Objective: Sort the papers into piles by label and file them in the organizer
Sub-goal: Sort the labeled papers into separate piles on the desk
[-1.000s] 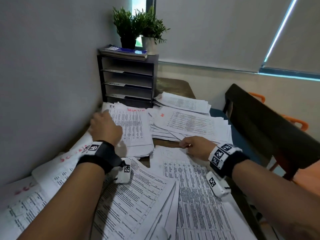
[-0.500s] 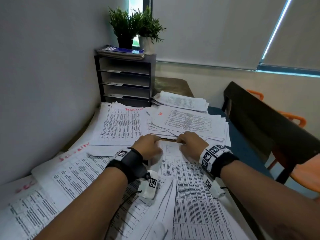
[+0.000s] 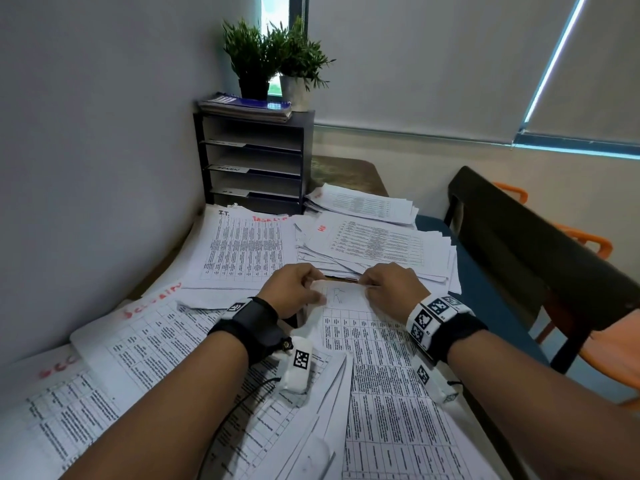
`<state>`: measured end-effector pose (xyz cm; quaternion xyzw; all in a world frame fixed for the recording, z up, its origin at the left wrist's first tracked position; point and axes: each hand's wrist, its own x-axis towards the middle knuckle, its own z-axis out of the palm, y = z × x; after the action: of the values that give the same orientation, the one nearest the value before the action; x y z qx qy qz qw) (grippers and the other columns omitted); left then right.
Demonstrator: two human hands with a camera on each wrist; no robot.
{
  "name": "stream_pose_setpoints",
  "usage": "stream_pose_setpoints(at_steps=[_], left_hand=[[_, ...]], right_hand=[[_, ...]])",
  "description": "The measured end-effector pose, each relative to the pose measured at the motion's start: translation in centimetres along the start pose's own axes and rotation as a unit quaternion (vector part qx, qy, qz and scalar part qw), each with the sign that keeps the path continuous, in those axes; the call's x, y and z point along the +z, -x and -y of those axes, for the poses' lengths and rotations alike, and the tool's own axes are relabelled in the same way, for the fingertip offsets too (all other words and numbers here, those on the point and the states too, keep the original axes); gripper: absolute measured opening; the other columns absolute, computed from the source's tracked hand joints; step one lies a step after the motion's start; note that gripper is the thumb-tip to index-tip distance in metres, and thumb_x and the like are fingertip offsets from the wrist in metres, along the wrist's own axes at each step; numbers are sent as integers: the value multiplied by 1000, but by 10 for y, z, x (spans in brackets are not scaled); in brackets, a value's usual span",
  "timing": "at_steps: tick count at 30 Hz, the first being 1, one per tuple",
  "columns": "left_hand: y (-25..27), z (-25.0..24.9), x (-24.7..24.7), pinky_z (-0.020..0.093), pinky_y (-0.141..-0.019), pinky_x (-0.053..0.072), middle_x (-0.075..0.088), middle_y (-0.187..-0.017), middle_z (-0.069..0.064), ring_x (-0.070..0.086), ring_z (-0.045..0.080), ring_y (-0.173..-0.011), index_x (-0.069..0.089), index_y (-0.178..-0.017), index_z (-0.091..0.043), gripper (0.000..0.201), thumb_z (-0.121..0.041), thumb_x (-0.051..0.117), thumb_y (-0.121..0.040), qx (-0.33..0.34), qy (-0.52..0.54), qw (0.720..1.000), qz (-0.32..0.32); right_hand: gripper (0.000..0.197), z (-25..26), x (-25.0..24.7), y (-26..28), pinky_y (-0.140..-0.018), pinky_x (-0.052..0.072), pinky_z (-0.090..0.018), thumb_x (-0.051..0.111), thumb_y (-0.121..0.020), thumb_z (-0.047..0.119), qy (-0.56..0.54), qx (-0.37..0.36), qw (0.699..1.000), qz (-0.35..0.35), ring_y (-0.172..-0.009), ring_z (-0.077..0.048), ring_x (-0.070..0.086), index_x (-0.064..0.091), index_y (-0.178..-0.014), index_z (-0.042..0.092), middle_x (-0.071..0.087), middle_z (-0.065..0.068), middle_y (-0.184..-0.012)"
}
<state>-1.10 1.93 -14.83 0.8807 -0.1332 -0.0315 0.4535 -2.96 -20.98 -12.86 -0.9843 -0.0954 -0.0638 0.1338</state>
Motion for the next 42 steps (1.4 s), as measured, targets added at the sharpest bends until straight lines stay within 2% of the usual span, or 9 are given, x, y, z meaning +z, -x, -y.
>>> stream_pose_setpoints(at_steps=[3, 6, 10, 15, 20, 24, 30, 37, 42], left_hand=[[0, 1, 1, 23, -64, 45, 65, -74, -4, 57, 9, -65, 71, -86, -18, 15, -23, 83, -80, 0, 26, 1000, 13], [3, 1, 1, 25, -59, 47, 57, -54, -10, 56, 11, -52, 64, -70, -19, 25, -30, 73, -91, -14, 64, 998, 18], [9, -1, -3, 26, -53, 50, 54, -63, 2, 54, 18, -52, 64, -86, -9, 22, -25, 59, -100, -54, 136, 989, 19], [13, 5, -4, 24, -50, 49, 56, -66, 4, 60, 19, -55, 58, -82, -15, 17, -20, 63, -97, -99, 170, 979, 61], [13, 10, -6, 20, -48, 44, 57, -62, 2, 60, 17, -53, 56, -73, -18, 24, -16, 68, -93, -116, 179, 971, 105], [14, 10, -6, 23, -50, 31, 59, -66, 1, 59, 12, -53, 69, -87, -22, 8, -19, 67, -94, -113, 171, 969, 138], [15, 10, -5, 17, -45, 33, 55, -66, -1, 56, 12, -53, 73, -100, -23, 10, -18, 65, -95, -111, 170, 969, 139], [12, 15, -5, 19, -47, 32, 56, -70, 3, 56, 12, -54, 73, -107, -22, 16, -16, 66, -94, -110, 178, 967, 144], [12, 16, -5, 19, -47, 31, 52, -61, -3, 54, 11, -53, 72, -110, -22, 18, -16, 66, -94, -107, 175, 968, 145]], right_hand=[[25, 0, 0, 0, -105, 42, -44, 56, -91, 19, -10, -1, 1000, -9, -108, -19, 61, 72, -110, 25, 70, 6, -111], [23, -3, 2, 0, -102, 44, -44, 57, -93, 20, -23, -2, 1000, -12, -105, -18, 63, 71, -110, 24, 70, 7, -110], [16, -3, 3, 1, -97, 46, -43, 57, -90, 18, -24, -6, 1000, -17, -93, -16, 62, 71, -97, 23, 68, 9, -96], [16, 0, 1, 5, -94, 46, -40, 55, -86, 11, -41, -2, 999, -26, -88, -17, 59, 64, -94, 22, 64, 8, -91], [20, 0, 1, 3, -91, 46, -40, 54, -85, 10, -28, -7, 999, -27, -93, -19, 55, 66, -97, 21, 61, 4, -95], [29, 0, 3, 1, -91, 46, -41, 53, -85, 11, -8, 3, 1000, 2, -102, -24, 53, 68, -109, 20, 57, 0, -102], [22, 2, 2, 4, -94, 44, -44, 52, -87, 9, -19, 0, 1000, -2, -103, -22, 51, 63, -102, 20, 56, 1, -105], [19, 1, 1, 6, -87, 42, -31, 56, -88, 11, -45, 1, 999, 15, -101, -17, 50, 60, -104, 19, 53, 2, -108], [15, 5, 1, 7, -74, 39, -29, 56, -85, 11, -64, 3, 998, 8, -90, -19, 53, 51, -84, 25, 55, 2, -98]])
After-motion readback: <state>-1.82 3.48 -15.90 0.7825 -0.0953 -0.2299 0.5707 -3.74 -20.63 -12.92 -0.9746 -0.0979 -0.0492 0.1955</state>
